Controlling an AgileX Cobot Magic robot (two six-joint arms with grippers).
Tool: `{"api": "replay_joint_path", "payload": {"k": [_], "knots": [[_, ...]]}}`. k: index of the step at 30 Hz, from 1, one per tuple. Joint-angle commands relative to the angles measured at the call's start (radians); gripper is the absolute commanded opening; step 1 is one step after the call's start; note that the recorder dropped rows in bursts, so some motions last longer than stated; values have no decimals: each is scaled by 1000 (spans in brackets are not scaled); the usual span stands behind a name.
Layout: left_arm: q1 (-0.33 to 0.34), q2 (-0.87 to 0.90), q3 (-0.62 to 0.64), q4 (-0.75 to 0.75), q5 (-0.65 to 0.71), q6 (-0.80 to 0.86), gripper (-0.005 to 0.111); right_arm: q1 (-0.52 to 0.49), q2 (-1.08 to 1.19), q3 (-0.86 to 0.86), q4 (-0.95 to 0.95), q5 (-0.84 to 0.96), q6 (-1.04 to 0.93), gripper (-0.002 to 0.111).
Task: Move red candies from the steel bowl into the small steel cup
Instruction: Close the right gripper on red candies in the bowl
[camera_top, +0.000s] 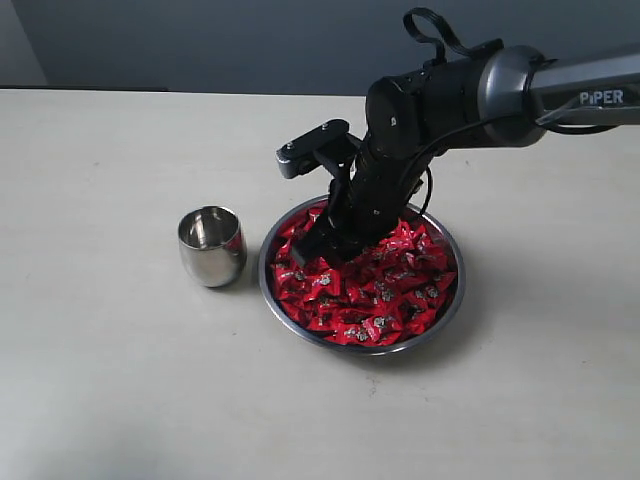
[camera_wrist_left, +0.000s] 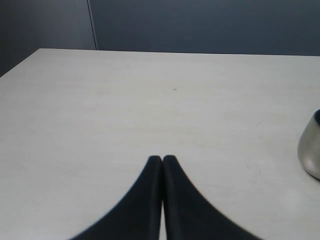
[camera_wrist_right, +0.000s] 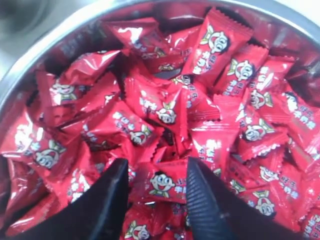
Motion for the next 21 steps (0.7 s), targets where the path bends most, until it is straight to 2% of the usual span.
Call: {"api": "replay_joint_path", "payload": {"k": [1, 21], "knots": [[-10, -5, 5, 1, -8, -1, 0, 2, -2, -5, -19, -2, 10, 38], [-10, -5, 5, 1, -8, -1, 0, 2, 77, -5, -4, 21, 10, 38]]}}
